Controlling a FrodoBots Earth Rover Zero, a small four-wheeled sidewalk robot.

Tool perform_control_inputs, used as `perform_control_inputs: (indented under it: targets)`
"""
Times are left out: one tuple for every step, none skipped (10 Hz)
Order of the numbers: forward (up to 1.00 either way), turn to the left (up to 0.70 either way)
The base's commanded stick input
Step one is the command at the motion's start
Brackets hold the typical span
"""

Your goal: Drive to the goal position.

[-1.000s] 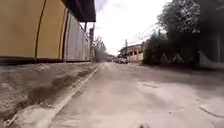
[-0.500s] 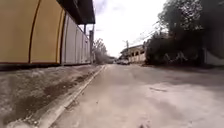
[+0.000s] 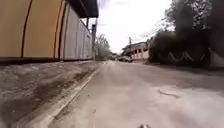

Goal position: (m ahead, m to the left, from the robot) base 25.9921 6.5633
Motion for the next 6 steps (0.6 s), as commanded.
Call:
perform_control_inputs:
  targets:
    - [0.7,0.0]
    - [0.7,0.0]
    - [0.7,-0.12]
    - [0.7,-0.26]
    - [0.7,-0.34]
    - [0.7,-0.34]
